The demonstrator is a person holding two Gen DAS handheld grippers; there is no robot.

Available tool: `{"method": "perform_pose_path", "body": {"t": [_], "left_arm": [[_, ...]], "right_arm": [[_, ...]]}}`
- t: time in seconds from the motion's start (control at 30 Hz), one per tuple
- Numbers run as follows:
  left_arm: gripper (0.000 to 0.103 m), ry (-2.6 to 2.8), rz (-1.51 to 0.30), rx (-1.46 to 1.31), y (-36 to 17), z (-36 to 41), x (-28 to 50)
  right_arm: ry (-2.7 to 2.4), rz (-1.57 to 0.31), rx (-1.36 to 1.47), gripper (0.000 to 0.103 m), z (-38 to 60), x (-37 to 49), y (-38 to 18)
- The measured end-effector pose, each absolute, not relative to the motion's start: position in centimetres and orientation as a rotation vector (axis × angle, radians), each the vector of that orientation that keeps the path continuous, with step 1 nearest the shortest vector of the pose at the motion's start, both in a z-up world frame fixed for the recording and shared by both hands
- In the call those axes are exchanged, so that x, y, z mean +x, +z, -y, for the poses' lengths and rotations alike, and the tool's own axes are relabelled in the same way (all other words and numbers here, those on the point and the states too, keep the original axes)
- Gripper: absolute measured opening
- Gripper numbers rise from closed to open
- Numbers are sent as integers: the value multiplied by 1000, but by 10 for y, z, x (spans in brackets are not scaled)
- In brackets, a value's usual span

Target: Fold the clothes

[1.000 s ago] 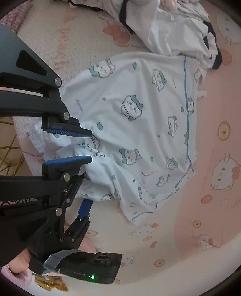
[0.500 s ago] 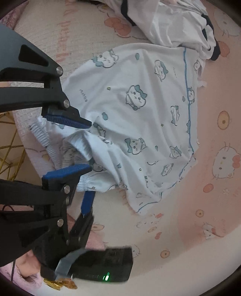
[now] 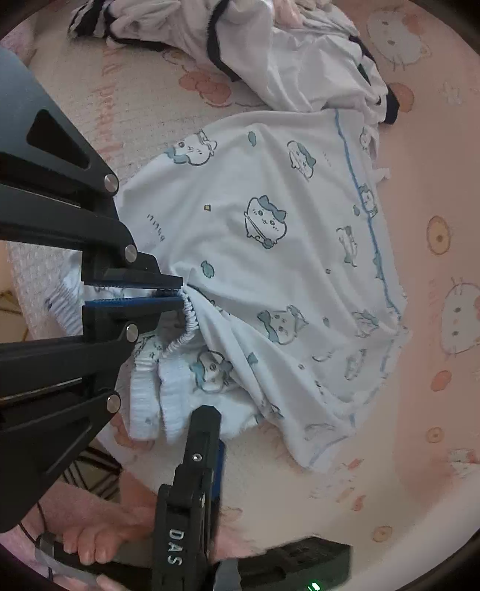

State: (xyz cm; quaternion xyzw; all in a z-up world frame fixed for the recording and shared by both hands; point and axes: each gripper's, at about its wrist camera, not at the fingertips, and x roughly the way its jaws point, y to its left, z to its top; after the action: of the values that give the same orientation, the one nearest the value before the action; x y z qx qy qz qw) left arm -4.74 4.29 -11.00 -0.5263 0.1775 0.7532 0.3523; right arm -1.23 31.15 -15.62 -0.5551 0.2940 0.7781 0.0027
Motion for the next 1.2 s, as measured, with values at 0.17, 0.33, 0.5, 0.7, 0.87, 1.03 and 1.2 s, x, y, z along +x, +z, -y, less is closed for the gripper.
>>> {"method": "perform_pose_path", "body": {"t": [0.17, 0.33, 0.5, 0.7, 0.87, 1.03, 1.2], "left_arm": [[4, 2005, -385, -1306, -83, -20, -42], [4, 2084, -367, -1293, -69, 8, -33], [4, 2071, -286, -1419, -95, 35, -28], [1, 1958, -339, -1587, -129, 37, -26], [3, 1974, -45, -1510, -94, 58, -45], [6, 1936, 23, -1547, -105, 43, -63], [43, 1975, -7, -1639, -127, 33, -58]], "right_arm": [[2435, -958, -1721, 72, -316, -6, -149], [2535, -914, -1712, 72, -298, -11, -139], [2570, -667, -1778, 72, -271, -14, -142], [2515, -372, -1856, 72, -254, -10, -151], [2543, -618, -1783, 72, -272, -4, -141], [2497, -835, -1757, 74, -283, -10, -153], [2559, -535, -1775, 79, -253, -11, -155]]}}
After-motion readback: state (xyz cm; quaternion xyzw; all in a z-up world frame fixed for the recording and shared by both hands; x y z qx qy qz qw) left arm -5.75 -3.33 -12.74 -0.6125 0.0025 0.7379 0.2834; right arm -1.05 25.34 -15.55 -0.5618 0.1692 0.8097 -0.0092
